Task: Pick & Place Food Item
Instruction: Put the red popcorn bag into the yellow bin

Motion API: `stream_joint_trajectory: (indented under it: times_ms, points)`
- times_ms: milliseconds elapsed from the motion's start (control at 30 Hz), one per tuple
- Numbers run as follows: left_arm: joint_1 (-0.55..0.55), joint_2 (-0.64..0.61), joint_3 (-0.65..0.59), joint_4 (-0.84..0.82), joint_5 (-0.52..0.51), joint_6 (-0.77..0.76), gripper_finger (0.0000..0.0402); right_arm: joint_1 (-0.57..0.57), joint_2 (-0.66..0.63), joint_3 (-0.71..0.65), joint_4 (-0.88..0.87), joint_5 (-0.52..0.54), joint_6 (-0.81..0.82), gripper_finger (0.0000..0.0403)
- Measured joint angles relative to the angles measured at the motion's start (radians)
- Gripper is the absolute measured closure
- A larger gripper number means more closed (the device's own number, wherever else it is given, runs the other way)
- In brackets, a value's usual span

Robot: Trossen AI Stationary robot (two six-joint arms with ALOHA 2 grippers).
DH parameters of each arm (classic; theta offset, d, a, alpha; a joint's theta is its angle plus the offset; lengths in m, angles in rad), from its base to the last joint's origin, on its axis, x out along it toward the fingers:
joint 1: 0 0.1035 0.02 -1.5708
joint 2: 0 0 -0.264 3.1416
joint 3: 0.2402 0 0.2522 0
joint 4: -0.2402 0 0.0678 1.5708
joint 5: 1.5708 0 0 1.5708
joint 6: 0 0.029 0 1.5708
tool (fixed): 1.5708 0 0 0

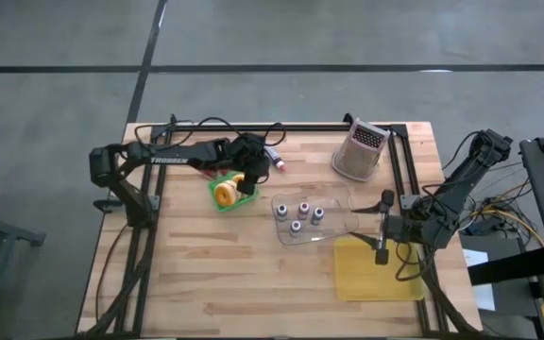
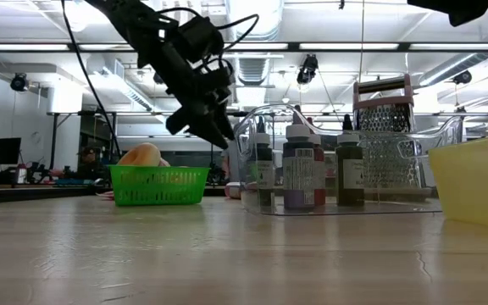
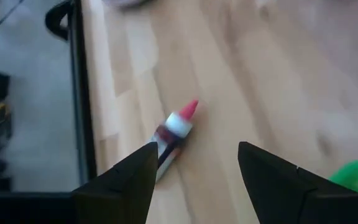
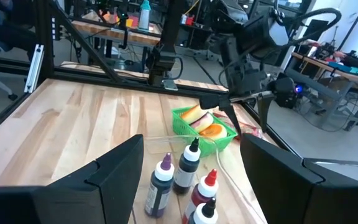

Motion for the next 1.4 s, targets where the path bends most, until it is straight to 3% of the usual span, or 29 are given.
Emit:
stream_joint_trajectory:
  times_ms: [100,200,367,567,833,1033,1400]
  points:
    - [0.014,-0.001,0.004,-0.017,-0.167,-0.005,0.018,0.0,0.0,0.0,0.0,0.0,-0.01,0.014]
    - [0.063,-0.003,0.015,-0.026,-0.31,-0.121,0.0184,0.0,0.0,0.0,0.0,0.0,-0.015,0.0141]
    - [0.168,-0.004,0.02,-0.055,-0.244,-0.449,0.0186,0.0,0.0,0.0,-0.001,0.003,-0.016,0.0141]
    - [0.25,-0.005,0.018,-0.148,-0.241,-0.721,0.0188,0.0,0.0,0.0,-0.001,0.014,0.003,0.0141]
    - [0.294,-0.006,-0.001,-0.278,-0.248,-0.796,0.0188,0.0,0.0,-0.002,-0.001,0.019,0.005,0.014]
    - [0.345,-0.006,-0.023,-0.34,-0.35,-0.832,0.0188,0.0,0.0,-0.002,-0.001,0.019,0.005,0.014]
    - [0.483,-0.006,-0.057,-0.35,-0.077,-0.783,0.0179,0.0,0.0,-0.002,-0.002,0.019,0.004,0.014]
